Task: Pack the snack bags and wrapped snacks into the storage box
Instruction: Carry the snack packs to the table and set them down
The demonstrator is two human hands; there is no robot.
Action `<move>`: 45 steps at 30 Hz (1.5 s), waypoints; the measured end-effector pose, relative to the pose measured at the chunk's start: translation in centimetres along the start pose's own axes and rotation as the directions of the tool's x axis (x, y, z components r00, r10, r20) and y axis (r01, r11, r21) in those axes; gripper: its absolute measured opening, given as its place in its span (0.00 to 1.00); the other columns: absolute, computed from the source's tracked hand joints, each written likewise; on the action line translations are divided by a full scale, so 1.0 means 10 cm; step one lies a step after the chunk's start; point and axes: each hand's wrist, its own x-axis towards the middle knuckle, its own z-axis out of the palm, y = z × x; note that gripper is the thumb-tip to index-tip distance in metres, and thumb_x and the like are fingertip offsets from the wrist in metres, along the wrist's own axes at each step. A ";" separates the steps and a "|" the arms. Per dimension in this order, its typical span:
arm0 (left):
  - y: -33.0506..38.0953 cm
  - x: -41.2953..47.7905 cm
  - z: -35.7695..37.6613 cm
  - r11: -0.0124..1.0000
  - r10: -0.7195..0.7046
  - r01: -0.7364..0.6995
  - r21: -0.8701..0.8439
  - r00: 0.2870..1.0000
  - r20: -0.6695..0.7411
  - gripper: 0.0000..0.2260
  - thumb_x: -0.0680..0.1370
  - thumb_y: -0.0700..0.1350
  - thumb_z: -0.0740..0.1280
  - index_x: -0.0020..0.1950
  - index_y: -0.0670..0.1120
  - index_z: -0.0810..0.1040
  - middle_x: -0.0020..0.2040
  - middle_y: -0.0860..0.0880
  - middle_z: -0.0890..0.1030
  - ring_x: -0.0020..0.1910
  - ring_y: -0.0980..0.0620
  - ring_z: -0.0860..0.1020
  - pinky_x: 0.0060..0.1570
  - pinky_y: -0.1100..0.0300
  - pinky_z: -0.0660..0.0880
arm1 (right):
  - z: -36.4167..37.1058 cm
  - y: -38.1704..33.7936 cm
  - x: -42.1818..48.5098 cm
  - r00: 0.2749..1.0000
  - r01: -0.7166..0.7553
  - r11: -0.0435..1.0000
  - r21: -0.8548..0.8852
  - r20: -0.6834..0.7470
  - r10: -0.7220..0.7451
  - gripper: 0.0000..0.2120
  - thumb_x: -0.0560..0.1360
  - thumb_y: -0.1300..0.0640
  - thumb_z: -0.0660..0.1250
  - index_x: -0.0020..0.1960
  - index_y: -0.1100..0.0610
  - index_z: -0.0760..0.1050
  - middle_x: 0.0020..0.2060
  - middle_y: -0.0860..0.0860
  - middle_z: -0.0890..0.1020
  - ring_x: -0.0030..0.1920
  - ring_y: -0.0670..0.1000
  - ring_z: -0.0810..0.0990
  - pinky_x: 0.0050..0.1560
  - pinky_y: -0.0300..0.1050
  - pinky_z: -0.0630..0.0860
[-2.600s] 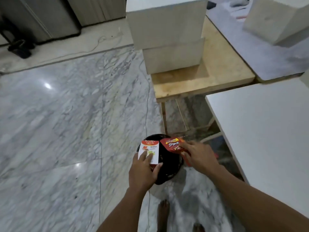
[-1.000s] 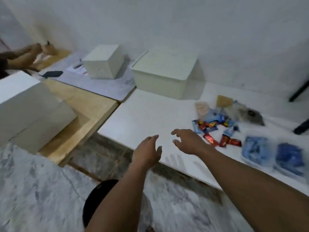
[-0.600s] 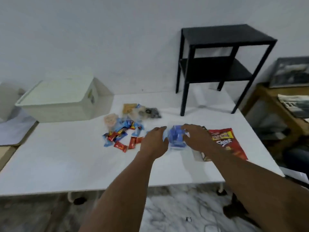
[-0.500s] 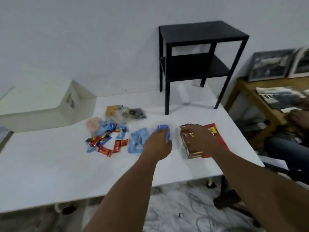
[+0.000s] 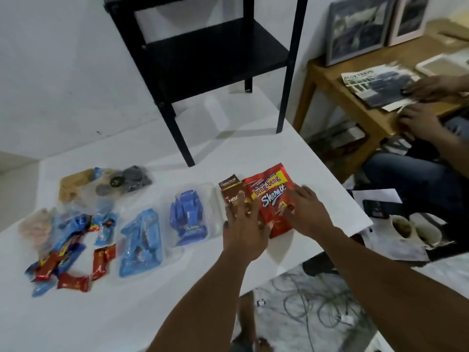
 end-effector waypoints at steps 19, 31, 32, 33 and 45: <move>-0.11 0.25 0.08 0.998 -0.050 0.057 0.031 0.983 -0.177 0.24 0.75 0.50 0.68 0.70 0.50 0.70 0.73 0.43 0.65 0.70 0.34 0.65 0.57 0.42 0.79 | 0.33 0.02 0.27 0.995 0.098 0.966 -0.238 0.021 -0.096 0.20 0.80 0.48 0.62 0.72 0.47 0.70 0.69 0.54 0.75 0.69 0.61 0.72 0.61 0.61 0.75; -0.13 -0.51 -0.90 0.993 -0.119 0.113 -0.042 0.849 -0.515 0.21 0.73 0.47 0.68 0.66 0.47 0.75 0.69 0.44 0.71 0.65 0.37 0.72 0.58 0.44 0.76 | -0.54 -0.89 0.06 0.953 0.287 0.913 -0.291 -0.014 -0.304 0.20 0.81 0.49 0.58 0.73 0.43 0.66 0.65 0.52 0.79 0.58 0.58 0.79 0.58 0.57 0.73; -0.23 -0.64 -1.02 0.988 -0.152 0.148 -0.049 0.837 -0.526 0.21 0.74 0.48 0.68 0.67 0.48 0.74 0.70 0.45 0.70 0.66 0.37 0.70 0.58 0.43 0.77 | -0.60 -1.08 0.04 0.939 0.324 0.901 -0.289 -0.019 -0.344 0.20 0.81 0.50 0.58 0.73 0.43 0.67 0.64 0.52 0.79 0.57 0.58 0.79 0.57 0.56 0.72; -0.35 -0.76 -1.13 0.982 -0.180 0.183 -0.049 0.821 -0.542 0.21 0.74 0.48 0.67 0.67 0.48 0.74 0.71 0.45 0.69 0.67 0.37 0.69 0.57 0.44 0.78 | -0.64 -1.29 0.01 0.921 0.366 0.886 -0.284 -0.023 -0.388 0.20 0.81 0.50 0.58 0.72 0.43 0.67 0.63 0.52 0.80 0.56 0.59 0.79 0.56 0.56 0.72; -2.36 -3.46 -1.98 0.772 -0.544 0.597 -0.218 0.443 -0.713 0.22 0.74 0.49 0.67 0.68 0.51 0.73 0.70 0.49 0.69 0.65 0.42 0.69 0.49 0.49 0.78 | 0.07 -4.70 -1.34 0.527 0.843 0.500 -0.198 0.120 -0.842 0.20 0.79 0.45 0.59 0.70 0.38 0.69 0.65 0.49 0.79 0.61 0.59 0.77 0.60 0.56 0.71</move>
